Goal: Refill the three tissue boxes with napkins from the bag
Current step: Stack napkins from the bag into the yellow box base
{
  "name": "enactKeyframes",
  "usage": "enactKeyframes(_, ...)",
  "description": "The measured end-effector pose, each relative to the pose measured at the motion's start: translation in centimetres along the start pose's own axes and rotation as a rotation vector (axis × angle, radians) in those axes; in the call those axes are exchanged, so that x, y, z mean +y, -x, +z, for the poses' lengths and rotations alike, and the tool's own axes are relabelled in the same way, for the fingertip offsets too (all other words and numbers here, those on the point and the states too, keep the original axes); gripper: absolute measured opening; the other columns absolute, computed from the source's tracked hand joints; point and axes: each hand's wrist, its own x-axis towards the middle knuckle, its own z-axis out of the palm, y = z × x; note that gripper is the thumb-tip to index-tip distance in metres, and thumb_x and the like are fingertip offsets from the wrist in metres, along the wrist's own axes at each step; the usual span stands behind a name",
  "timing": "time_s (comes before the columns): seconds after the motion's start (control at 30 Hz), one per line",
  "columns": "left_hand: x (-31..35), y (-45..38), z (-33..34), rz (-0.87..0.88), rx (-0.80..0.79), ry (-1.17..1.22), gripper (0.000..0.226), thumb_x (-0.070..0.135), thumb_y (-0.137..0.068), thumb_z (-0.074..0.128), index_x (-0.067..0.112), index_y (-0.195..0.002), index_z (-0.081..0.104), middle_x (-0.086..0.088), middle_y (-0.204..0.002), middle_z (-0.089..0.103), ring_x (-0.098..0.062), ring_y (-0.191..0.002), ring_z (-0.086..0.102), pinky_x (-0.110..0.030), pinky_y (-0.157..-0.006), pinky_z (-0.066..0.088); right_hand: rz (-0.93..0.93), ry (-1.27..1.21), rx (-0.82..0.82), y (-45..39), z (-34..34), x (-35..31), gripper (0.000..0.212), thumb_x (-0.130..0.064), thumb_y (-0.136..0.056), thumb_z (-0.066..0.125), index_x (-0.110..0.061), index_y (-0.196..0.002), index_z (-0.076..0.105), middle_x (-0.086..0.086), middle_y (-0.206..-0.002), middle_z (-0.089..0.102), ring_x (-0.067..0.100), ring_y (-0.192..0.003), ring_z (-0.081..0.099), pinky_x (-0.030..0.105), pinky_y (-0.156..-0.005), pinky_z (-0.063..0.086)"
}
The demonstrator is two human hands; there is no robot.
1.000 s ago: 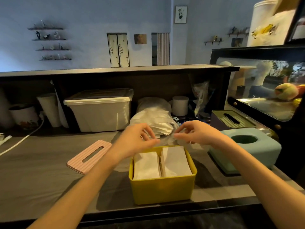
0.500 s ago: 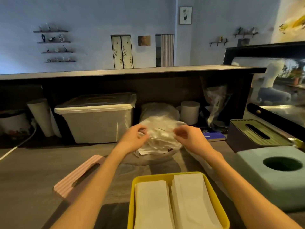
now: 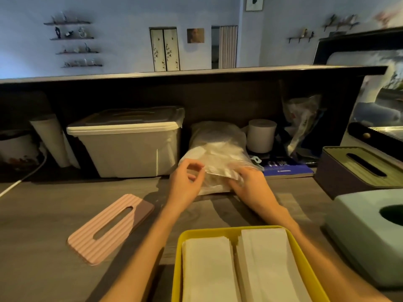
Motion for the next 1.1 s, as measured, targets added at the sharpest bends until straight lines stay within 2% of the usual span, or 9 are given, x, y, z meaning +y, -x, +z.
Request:
enactKeyframes(0.1,-0.2,0.5,0.2,-0.04,-0.027,-0.002,0.011,0.019,-0.095,0.068,0.022,-0.105,0.066,0.018,-0.098,0.065,-0.003,-0.079,0.062,-0.019,-0.069,0.052,-0.058,-0.034,0.041,0.2,0.1,-0.3,0.028,-0.011,-0.093,0.067,-0.018,-0.119,0.075,0.0,-0.121,0.073,0.016,-0.115,0.063,0.028,-0.102,0.047)
enactKeyframes(0.33,-0.4,0.9,0.3,-0.061,-0.047,0.056,0.021,0.009,-0.097,0.063,0.023,-0.112,0.06,0.014,-0.105,0.064,-0.007,-0.085,0.066,-0.031,-0.073,0.06,-0.146,-0.007,0.117,0.9,-0.6,-0.3,0.036,-0.001,-0.094,0.064,-0.02,-0.124,0.074,-0.003,-0.126,0.068,0.011,-0.118,0.058,0.02,-0.102,0.045)
enactKeyframes(0.43,-0.4,1.0,0.4,-0.053,-0.071,0.083,0.033,0.001,-0.093,0.065,0.026,-0.113,0.056,0.011,-0.106,0.064,-0.005,-0.087,0.065,-0.032,-0.074,0.061,-0.165,-0.036,0.162,1.2,-1.2,-0.6,0.03,-0.005,-0.098,0.063,-0.019,-0.123,0.071,-0.004,-0.119,0.071,0.008,-0.109,0.061,0.006,-0.092,0.04)
enactKeyframes(0.5,-0.4,1.0,0.3,-0.067,-0.09,0.094,0.038,0.002,-0.091,0.069,0.029,-0.113,0.055,0.01,-0.107,0.064,-0.009,-0.087,0.065,-0.034,-0.073,0.061,-0.168,-0.051,0.14,1.4,-1.4,-0.6,0.03,-0.009,-0.1,0.062,-0.019,-0.127,0.069,-0.003,-0.121,0.071,0.009,-0.109,0.062,0.01,-0.091,0.044)
enactKeyframes(0.57,-0.5,1.1,0.2,-0.073,-0.099,0.109,0.04,0.003,-0.09,0.07,0.028,-0.116,0.055,0.008,-0.109,0.065,-0.012,-0.087,0.066,-0.035,-0.073,0.062,-0.165,-0.034,0.065,1.4,-1.2,-0.2,0.038,-0.009,-0.097,0.065,-0.021,-0.133,0.064,-0.004,-0.129,0.068,0.012,-0.118,0.06,0.024,-0.099,0.049)
enactKeyframes(0.7,-0.3,1.1,0.2,-0.122,-0.123,0.166,0.042,0.009,-0.096,0.065,0.031,-0.13,0.054,0.003,-0.112,0.067,-0.012,-0.091,0.068,-0.022,-0.072,0.058,-0.059,0.009,-0.083,1.3,-0.6,0.3,0.066,-0.007,-0.088,0.071,-0.028,-0.147,0.051,-0.009,-0.148,0.054,0.012,-0.138,0.045,0.039,-0.117,0.04)
enactKeyframes(0.9,0.0,1.2,0.2,-0.2,-0.15,0.165,0.036,0.012,-0.102,0.055,0.027,-0.134,0.062,0.003,-0.118,0.062,-0.011,-0.099,0.064,-0.024,-0.07,0.061,-0.055,-0.01,-0.047,1.2,-0.6,0.1,0.066,-0.002,-0.087,0.069,-0.039,-0.14,0.055,-0.01,-0.148,0.051,0.012,-0.139,0.043,0.037,-0.117,0.04)
enactKeyframes(1.0,0.4,1.3,0.1,-0.197,-0.145,0.173,0.036,0.013,-0.103,0.055,0.027,-0.134,0.063,0.0,-0.116,0.065,-0.013,-0.094,0.065,-0.018,-0.063,0.056,-0.065,0.012,-0.022,1.3,-0.6,-0.2,0.065,-0.004,-0.089,0.069,-0.037,-0.143,0.055,-0.009,-0.147,0.05,0.013,-0.136,0.042,0.027,-0.111,0.036)
enactKeyframes(1.1,1.3,1.5,0.2,-0.151,-0.171,0.199,0.035,0.013,-0.102,0.055,0.03,-0.131,0.066,0.003,-0.118,0.067,-0.009,-0.089,0.067,-0.018,-0.063,0.055,-0.092,0.022,0.003,1.3,-0.7,-0.5,0.065,-0.006,-0.087,0.074,-0.031,-0.144,0.054,-0.006,-0.146,0.05,0.015,-0.134,0.043,0.03,-0.108,0.04)
